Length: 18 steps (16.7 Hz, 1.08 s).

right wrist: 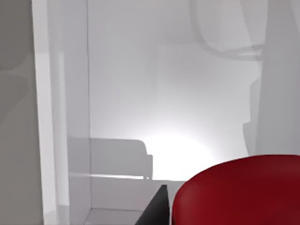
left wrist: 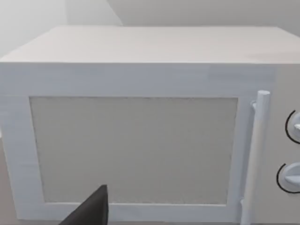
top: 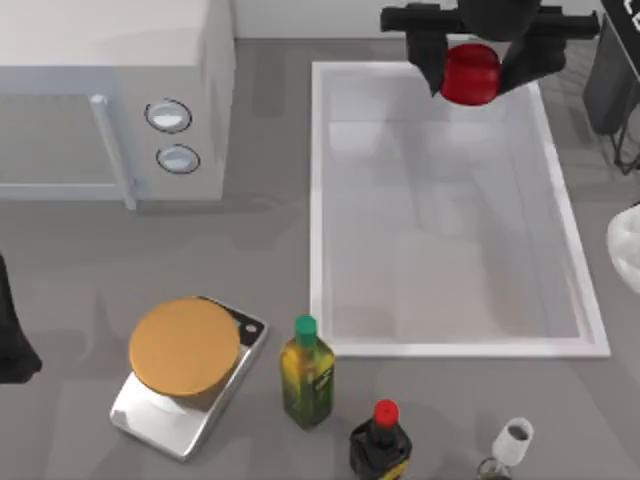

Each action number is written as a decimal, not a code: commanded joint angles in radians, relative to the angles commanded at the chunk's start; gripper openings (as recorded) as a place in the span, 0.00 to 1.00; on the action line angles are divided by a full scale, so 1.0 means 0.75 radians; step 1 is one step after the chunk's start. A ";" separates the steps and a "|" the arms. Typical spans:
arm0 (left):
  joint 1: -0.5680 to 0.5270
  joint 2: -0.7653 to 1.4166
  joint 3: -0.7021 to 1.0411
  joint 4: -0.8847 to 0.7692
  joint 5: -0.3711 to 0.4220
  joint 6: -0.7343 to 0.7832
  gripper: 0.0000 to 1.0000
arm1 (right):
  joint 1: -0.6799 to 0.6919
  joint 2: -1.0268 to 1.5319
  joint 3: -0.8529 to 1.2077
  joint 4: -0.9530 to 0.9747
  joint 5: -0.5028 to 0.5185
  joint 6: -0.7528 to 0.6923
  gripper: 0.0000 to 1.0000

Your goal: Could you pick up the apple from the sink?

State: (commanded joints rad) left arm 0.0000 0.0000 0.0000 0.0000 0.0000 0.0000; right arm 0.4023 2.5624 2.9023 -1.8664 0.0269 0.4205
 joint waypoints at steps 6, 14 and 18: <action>0.000 0.000 0.000 0.000 0.000 0.000 1.00 | -0.031 0.026 0.124 0.099 -0.010 -0.040 0.00; 0.000 0.000 0.000 0.000 0.000 0.000 1.00 | -0.258 -0.485 -0.747 0.339 -0.020 -0.267 0.00; 0.000 0.000 0.000 0.000 0.000 0.000 1.00 | -0.395 -0.789 -1.285 0.479 -0.027 -0.405 0.00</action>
State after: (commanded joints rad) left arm 0.0000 0.0000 0.0000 0.0000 0.0000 0.0000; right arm 0.1058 1.9710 1.9383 -1.5071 0.0069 0.1169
